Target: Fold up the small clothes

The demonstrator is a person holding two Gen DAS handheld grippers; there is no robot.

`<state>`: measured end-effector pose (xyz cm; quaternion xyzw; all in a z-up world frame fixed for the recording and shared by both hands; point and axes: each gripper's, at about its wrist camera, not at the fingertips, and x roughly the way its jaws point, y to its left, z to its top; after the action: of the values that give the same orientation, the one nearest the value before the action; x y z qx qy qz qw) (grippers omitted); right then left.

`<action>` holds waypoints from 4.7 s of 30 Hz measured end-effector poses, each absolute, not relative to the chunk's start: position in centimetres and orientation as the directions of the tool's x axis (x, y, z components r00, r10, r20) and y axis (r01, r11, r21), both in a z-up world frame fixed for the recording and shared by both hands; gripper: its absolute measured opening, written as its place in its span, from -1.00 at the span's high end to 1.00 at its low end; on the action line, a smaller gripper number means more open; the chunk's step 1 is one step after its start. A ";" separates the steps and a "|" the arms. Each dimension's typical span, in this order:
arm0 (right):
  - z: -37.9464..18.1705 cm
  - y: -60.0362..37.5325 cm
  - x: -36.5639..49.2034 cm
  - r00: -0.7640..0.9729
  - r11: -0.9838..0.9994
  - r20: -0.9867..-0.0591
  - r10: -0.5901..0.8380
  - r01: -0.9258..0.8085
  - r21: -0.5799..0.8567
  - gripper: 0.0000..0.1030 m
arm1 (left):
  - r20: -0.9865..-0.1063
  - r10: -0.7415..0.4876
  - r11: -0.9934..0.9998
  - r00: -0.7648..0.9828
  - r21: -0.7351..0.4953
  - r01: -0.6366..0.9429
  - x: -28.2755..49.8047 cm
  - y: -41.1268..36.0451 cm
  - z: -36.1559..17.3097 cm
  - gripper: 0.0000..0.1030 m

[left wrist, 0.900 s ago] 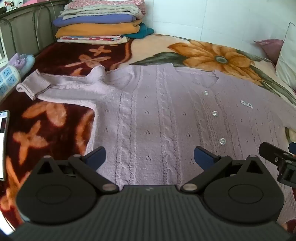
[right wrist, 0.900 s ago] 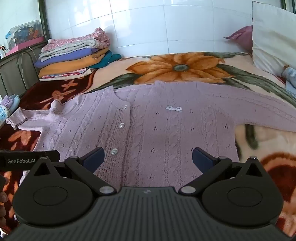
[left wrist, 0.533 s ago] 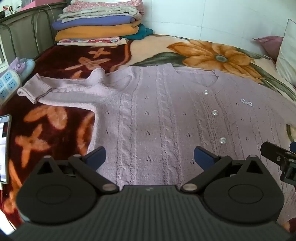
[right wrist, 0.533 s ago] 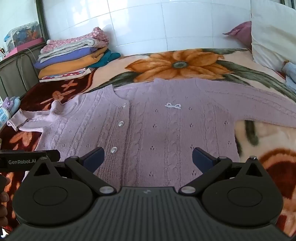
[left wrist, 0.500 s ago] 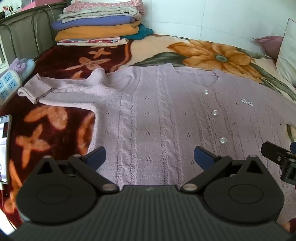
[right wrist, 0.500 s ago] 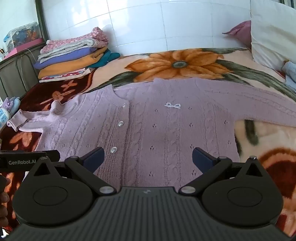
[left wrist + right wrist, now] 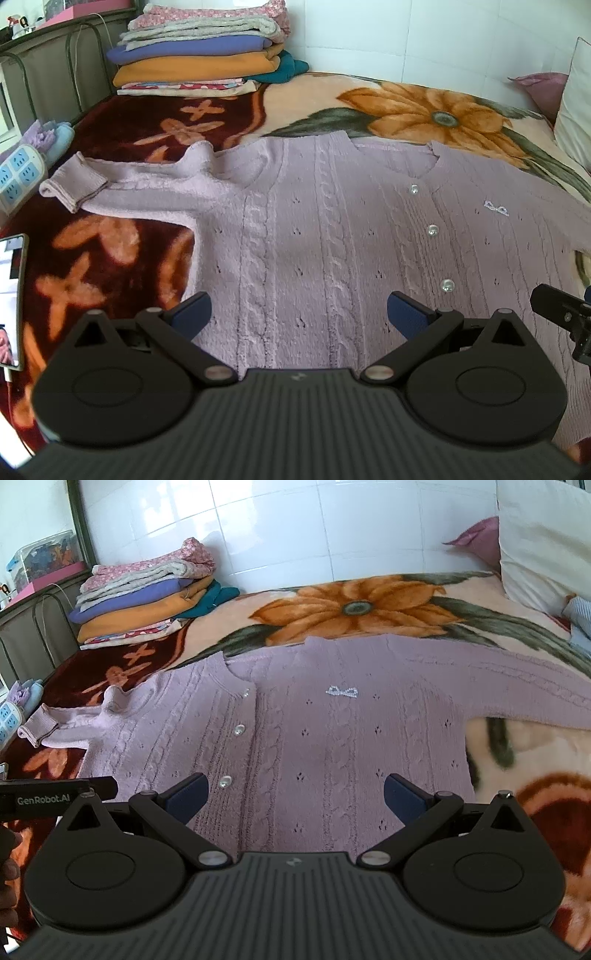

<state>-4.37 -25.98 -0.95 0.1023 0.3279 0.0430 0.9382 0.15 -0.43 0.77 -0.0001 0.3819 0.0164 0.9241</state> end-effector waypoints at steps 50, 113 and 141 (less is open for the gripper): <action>-1.2 -37.6 -3.2 0.806 0.932 -0.587 0.081 0.148 0.332 -1.00 | -0.736 -0.011 1.000 0.677 -0.003 0.013 3.0 -3.6 1.4 -1.00; -11.4 -65.3 1.5 0.831 0.560 -0.511 -0.220 0.537 0.631 0.45 | -0.817 -0.002 0.998 0.576 0.038 0.058 6.1 -8.7 -4.4 -1.00; 3.3 -51.1 0.1 0.980 0.804 -0.199 -0.011 0.127 0.581 0.87 | -0.766 -0.048 0.996 0.641 0.012 0.090 6.0 -5.2 -0.7 -1.00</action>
<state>0.07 -51.09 3.34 0.3107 0.0932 -0.0365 0.9452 5.96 -5.17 -0.69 0.0247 0.4222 -0.0383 0.9054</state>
